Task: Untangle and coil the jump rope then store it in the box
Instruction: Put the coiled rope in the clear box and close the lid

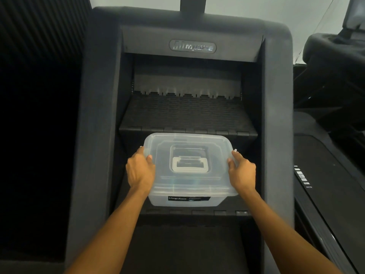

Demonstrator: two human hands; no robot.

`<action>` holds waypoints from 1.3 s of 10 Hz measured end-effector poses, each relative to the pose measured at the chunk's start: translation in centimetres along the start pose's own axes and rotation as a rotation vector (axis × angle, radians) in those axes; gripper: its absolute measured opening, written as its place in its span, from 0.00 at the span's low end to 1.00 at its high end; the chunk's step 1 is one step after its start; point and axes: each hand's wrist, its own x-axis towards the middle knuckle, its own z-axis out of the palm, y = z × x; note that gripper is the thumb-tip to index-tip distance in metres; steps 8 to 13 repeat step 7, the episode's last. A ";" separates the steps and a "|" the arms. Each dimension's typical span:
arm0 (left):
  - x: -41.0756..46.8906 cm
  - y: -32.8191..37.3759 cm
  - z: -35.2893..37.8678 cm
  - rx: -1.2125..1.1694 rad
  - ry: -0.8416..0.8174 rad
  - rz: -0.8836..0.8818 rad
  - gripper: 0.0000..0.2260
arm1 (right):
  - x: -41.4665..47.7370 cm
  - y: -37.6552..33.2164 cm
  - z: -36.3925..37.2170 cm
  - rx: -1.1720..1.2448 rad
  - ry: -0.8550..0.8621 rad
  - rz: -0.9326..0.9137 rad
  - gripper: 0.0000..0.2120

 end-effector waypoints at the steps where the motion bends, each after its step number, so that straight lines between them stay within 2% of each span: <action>1: 0.0 0.1 0.2 -0.010 0.026 0.007 0.08 | -0.1 -0.1 0.0 0.002 -0.003 0.003 0.21; 3: -0.1 -0.8 0.9 0.138 -0.056 0.123 0.19 | -0.1 0.1 0.0 0.003 -0.012 -0.022 0.21; 5: 0.3 -0.6 0.3 0.276 -0.338 0.267 0.28 | 0.9 0.8 -0.1 -0.249 -0.186 -0.226 0.26; 6: 0.4 -0.3 -0.5 0.341 -0.389 0.286 0.30 | 1.0 0.1 -0.3 -0.364 -0.217 -0.335 0.29; 7: 2.2 1.6 -2.0 0.392 -0.398 0.344 0.31 | 1.6 -3.1 -1.1 -0.409 -0.205 -0.433 0.31; 13: 2.2 1.6 -2.0 0.392 -0.398 0.344 0.31 | 1.6 -3.1 -1.1 -0.409 -0.205 -0.433 0.31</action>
